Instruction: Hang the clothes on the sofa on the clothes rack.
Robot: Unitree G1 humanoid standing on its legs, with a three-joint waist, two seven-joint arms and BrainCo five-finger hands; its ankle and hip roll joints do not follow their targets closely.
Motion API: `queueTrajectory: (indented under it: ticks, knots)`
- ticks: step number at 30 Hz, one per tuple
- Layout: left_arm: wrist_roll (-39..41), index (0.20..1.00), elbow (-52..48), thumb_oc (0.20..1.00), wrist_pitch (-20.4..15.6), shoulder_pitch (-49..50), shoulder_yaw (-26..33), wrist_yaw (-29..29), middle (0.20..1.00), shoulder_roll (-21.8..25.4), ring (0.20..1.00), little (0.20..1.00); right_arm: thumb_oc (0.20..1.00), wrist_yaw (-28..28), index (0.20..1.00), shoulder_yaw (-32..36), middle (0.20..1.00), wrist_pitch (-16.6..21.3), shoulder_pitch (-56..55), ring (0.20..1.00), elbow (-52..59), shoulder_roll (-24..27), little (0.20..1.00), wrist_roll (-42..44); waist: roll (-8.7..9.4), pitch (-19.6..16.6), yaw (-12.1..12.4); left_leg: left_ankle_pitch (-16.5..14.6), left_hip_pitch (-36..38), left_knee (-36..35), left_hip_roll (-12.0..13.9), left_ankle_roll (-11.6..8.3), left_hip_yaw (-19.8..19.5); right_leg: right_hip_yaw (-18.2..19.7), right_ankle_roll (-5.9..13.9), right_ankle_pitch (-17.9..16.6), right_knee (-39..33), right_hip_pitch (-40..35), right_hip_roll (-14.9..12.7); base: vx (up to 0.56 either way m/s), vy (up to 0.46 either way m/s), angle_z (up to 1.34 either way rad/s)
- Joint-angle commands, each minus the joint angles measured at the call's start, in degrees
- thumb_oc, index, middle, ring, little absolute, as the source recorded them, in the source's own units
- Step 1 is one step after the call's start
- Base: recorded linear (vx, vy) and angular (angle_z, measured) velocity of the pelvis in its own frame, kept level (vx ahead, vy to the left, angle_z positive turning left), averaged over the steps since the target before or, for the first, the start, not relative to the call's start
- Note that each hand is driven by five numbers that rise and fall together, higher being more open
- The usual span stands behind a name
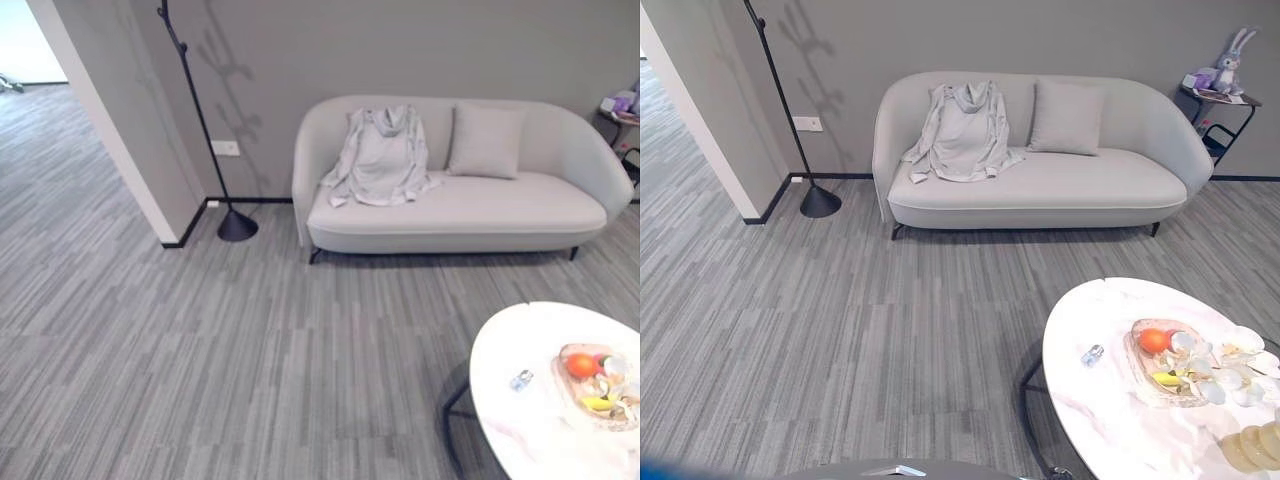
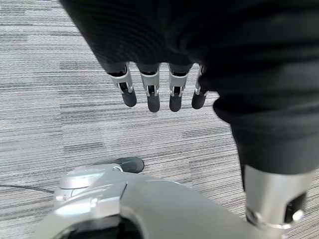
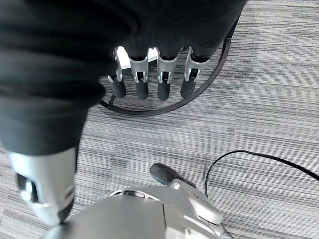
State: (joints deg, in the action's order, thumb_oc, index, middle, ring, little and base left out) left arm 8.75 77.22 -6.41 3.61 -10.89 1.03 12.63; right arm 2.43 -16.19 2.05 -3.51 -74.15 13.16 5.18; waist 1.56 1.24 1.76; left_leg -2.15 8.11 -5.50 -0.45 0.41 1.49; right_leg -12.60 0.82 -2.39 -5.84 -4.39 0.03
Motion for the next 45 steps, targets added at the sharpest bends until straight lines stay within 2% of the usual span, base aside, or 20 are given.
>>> queueTrajectory:
  ticks: [1, 23, 40, 41, 44, 45]
  knots:
    - [-0.3, 1.0, 3.2, 1.0, -1.4, -4.1, -0.9, 0.8, 1.0, 0.3, 1.0, 1.0, 1.0, 0.3, 1.0, -1.6, 1.0, 1.6, 3.6, 1.0, -1.9, 0.9, 1.0, 1.4, -0.07, -0.4, 0.1, 0.1, -1.2, 0.5, 1.3, -3.91, -0.7, 2.1, 10.57, 0.3, 0.8, 0.2, -7.7, 0.0, 0.0, 0.0]
    - [-1.4, 1.0, 3.0, 1.0, -1.1, -4.8, -2.2, 0.8, 1.0, 0.4, 1.0, 1.0, 1.0, 0.2, 1.0, -1.7, 1.0, 1.4, 4.3, 1.0, -1.3, 1.3, 1.0, 1.8, 0.16, -0.1, -0.3, 0.3, -1.1, 0.5, 2.0, -4.48, -0.8, 1.7, 10.36, 1.1, 0.8, -0.2, -7.1, 0.0, -0.016, 0.0]
    - [0.4, 1.0, 2.7, 1.0, -1.1, -5.8, -1.6, 0.1, 1.0, 0.7, 1.0, 1.0, 1.0, 0.8, 1.0, -1.3, 1.0, 1.6, 4.7, 1.0, -1.5, 1.9, 1.0, 2.8, 0.25, 1.8, -0.2, 1.6, -3.4, 0.5, 3.6, -5.51, -3.8, 0.7, 9.38, 1.6, 0.8, 1.0, -5.4, 0.0, -0.064, 0.04]
    - [1.7, 1.0, 2.5, 1.0, -1.1, -6.6, -1.2, -0.3, 1.0, 1.2, 1.0, 1.0, 1.0, 1.2, 1.0, -0.9, 1.0, 1.6, 5.7, 1.0, -1.7, 2.5, 1.0, 3.5, 1.19, 4.3, 0.0, 0.4, -8.8, 7.7, 3.3, -5.61, -5.5, 0.3, 8.5, 1.5, 0.8, 1.9, -5.0, -0.09, -0.125, 0.21]
    - [3.0, 1.0, 2.2, 1.0, -1.4, -7.3, -1.0, -0.9, 1.0, 1.5, 1.0, 1.0, 1.0, 1.6, 1.0, -0.7, 1.0, 1.6, 6.5, 1.0, -1.8, 2.9, 1.0, 3.9, 1.8, 5.4, 0.1, 0.2, -12.8, 13.2, 2.3, -6.07, -5.9, -0.4, 8.07, 1.3, 0.9, 2.7, -5.4, -0.03, -0.055, 0.19]
    - [3.7, 1.0, 2.1, 1.0, -1.5, -7.5, -0.8, -1.1, 1.0, 1.2, 1.0, 1.0, 1.0, 1.6, 1.0, -0.7, 1.0, 1.6, 6.7, 1.0, -1.8, 3.1, 1.0, 4.0, 1.6, 5.5, 0.1, 0.7, -14.1, 12.9, 2.2, -5.88, -5.6, -1.1, 8.04, 1.6, 0.8, 2.8, -5.3, 0.11, 0.017, 0.2]
